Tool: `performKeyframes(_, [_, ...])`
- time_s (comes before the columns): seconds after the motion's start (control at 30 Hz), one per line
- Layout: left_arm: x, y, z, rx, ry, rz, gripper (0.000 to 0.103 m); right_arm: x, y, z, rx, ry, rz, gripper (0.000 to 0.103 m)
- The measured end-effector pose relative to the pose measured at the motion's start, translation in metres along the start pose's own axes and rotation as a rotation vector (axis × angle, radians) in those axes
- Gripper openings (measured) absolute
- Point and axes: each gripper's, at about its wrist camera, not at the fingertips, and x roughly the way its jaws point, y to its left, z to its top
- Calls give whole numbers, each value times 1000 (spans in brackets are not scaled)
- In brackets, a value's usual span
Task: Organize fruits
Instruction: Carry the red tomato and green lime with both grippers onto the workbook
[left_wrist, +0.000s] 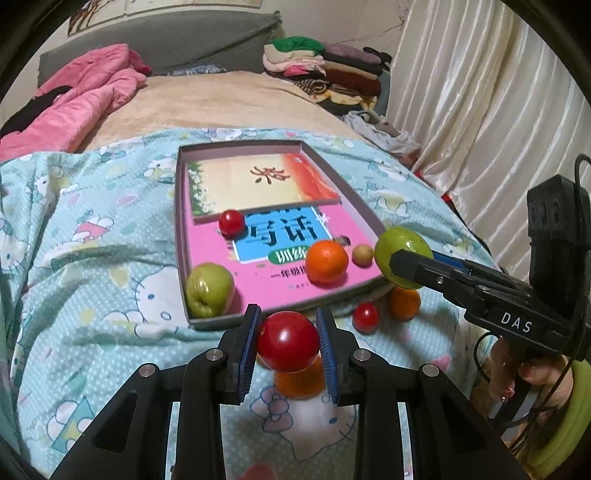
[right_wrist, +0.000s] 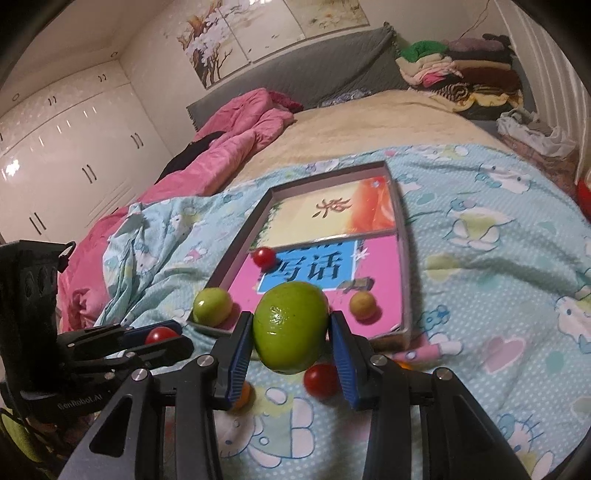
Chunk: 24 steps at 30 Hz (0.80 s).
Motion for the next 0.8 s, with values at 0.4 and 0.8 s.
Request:
performKeyframes(0.4, [3,0,11,-2,-20,15,31,-9,-14,11,6,-65,-64,41])
performKeyframes(0.8, [13,0,23,-6,-31,27,31,-13,-18,19,-19,-102,-124,41])
